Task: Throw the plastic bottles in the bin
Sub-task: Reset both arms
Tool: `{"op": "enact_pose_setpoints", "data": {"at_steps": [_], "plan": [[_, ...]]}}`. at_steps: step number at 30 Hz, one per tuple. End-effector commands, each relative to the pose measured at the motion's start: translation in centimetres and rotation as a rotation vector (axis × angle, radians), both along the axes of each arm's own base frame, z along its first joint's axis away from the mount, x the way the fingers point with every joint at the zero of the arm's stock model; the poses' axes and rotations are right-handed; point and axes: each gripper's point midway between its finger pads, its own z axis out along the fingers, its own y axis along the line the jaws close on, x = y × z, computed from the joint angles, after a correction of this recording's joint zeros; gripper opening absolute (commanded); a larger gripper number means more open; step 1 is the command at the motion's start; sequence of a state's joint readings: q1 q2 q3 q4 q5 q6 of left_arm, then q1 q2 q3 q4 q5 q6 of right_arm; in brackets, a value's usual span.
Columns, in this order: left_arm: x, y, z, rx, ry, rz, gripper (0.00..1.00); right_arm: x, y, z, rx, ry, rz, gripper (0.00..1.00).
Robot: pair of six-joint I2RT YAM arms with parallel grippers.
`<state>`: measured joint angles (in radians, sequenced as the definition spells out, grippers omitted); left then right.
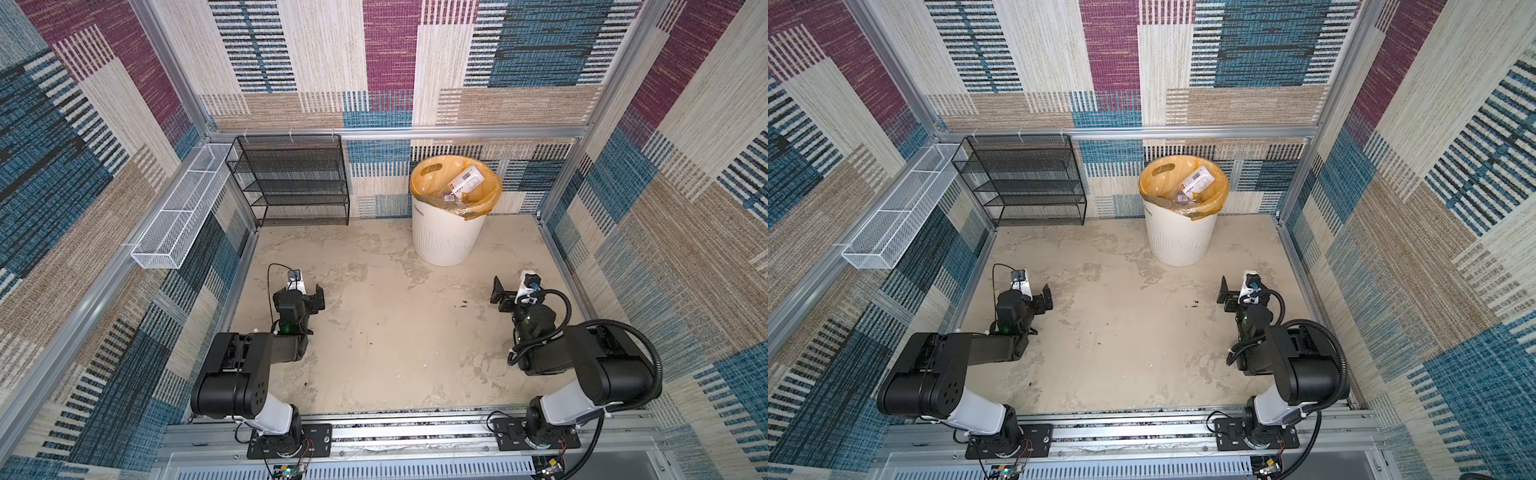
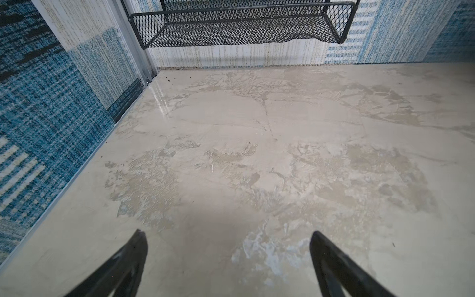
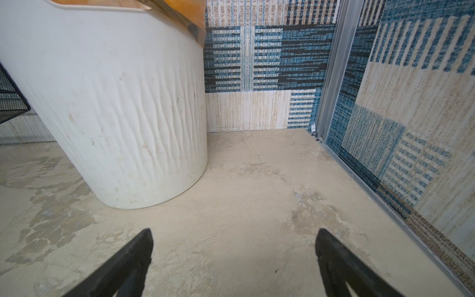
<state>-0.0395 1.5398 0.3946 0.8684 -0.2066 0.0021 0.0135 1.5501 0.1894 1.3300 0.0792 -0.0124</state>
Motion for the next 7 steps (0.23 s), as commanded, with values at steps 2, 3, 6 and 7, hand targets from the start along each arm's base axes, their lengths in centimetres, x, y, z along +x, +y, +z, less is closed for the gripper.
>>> {"op": "enact_pose_setpoints", "data": {"at_steps": [2,3,6,7], "plan": [[0.2,-0.06,0.39,0.01,-0.014,-0.009,0.99,0.4,0.25,0.71,0.0,-0.024,0.024,0.99],[0.2,-0.06,0.4,0.01,-0.014,-0.009,0.99,0.35,0.22,0.68,0.0,-0.023,0.025,0.99],[0.19,-0.05,0.35,0.011,-0.012,-0.009,0.99,0.16,0.19,0.87,-0.002,-0.033,0.023,0.99],[0.18,-0.06,0.38,0.011,-0.013,-0.009,0.99,0.12,0.18,0.81,-0.002,-0.031,0.023,0.99]]}}
